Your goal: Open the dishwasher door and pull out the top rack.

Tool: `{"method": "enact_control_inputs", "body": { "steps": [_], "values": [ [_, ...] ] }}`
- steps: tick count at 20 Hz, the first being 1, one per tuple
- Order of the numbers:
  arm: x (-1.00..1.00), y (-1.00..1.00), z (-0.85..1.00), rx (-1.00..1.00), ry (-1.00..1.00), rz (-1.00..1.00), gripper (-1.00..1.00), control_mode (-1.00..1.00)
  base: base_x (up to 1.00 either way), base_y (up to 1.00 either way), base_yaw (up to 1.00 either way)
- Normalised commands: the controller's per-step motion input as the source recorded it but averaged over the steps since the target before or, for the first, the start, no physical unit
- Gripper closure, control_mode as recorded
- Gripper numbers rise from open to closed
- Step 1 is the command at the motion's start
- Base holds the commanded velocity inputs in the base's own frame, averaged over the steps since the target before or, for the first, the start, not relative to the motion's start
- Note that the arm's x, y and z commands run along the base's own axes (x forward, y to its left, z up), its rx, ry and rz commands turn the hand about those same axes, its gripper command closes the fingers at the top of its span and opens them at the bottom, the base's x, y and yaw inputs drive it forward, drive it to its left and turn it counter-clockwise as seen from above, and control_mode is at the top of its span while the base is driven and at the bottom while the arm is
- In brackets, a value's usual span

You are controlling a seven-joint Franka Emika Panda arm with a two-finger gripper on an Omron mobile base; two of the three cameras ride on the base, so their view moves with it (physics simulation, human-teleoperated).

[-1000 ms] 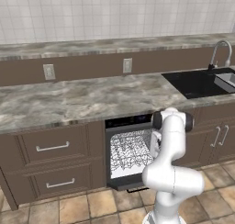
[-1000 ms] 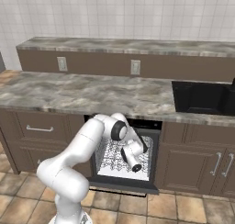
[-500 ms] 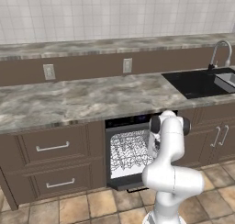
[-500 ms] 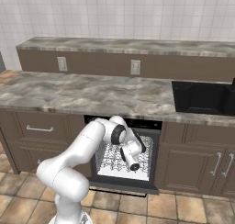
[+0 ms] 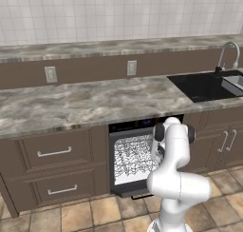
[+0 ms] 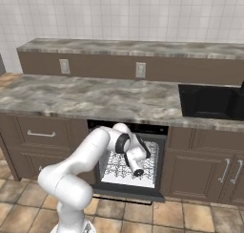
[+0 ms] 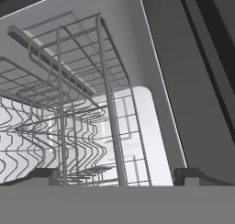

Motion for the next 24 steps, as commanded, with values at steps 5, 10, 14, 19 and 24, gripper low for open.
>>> {"method": "enact_control_inputs", "body": {
  "steps": [5,10,14,19,24],
  "values": [
    [0.26,-0.12,-0.11,0.03,0.0,-0.01,-1.0,-1.0,0.0,0.0,0.0],
    [0.28,-0.18,-0.2,0.05,0.0,-0.01,-1.0,-1.0,0.0,0.0,0.0],
    [0.33,-0.18,-0.26,0.04,0.0,-0.01,-1.0,-1.0,0.0,0.0,0.0],
    [0.37,-0.22,-0.19,0.06,0.0,-0.01,-1.0,-1.0,0.0,0.0,0.0],
    [0.44,-0.28,-0.06,0.09,0.0,-0.02,-1.0,-1.0,0.0,0.0,0.0]
  ]
}}
